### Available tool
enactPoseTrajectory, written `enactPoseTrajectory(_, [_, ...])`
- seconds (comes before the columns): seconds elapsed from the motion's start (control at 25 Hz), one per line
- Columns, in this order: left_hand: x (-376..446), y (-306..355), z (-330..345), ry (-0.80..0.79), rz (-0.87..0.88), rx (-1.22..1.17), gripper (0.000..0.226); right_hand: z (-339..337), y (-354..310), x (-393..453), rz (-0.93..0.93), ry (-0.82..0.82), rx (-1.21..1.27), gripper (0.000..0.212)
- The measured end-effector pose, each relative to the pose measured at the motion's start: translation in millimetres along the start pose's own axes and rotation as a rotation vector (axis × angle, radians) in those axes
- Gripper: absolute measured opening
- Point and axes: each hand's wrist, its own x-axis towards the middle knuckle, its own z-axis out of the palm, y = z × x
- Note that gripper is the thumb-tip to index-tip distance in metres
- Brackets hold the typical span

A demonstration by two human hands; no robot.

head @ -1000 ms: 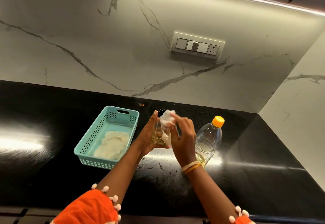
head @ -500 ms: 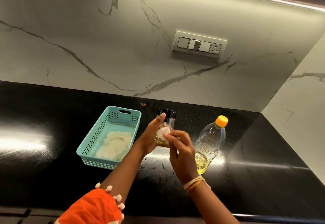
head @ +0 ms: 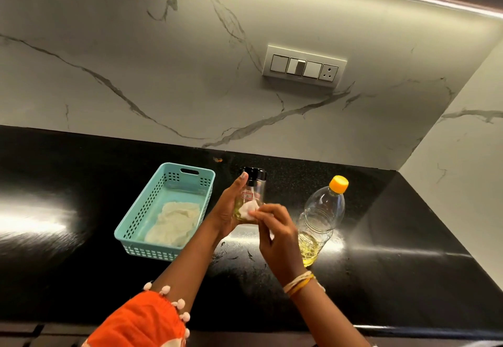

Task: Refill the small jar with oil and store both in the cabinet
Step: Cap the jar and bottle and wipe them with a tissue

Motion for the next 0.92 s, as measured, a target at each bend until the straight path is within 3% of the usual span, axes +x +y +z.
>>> enactPoseTrajectory(0.12, [1.4, -3.1, -1.9, 0.007, 0.008, 0.002, 0.060, -1.3, -2.8, -8.9, 0.025, -0.020, 0.029, 0.020])
enactPoseTrajectory(0.44, [-5.4, -3.9, -2.6, -0.028, -0.029, 0.028, 0.052, -20.4, 0.0, 62.1, 0.079, 0.091, -0.004, 0.021])
enactPoseTrajectory(0.76, [-6.6, -0.9, -8.4, -0.030, -0.002, -0.043, 0.057, -6.2, -10.3, -0.4, 0.005, -0.024, 0.013, 0.021])
enactPoseTrajectory(0.92, [-8.6, -3.9, -5.5, -0.065, -0.038, -0.047, 0.064, -7.2, -10.5, 11.6, 0.095, 0.068, 0.026, 0.022])
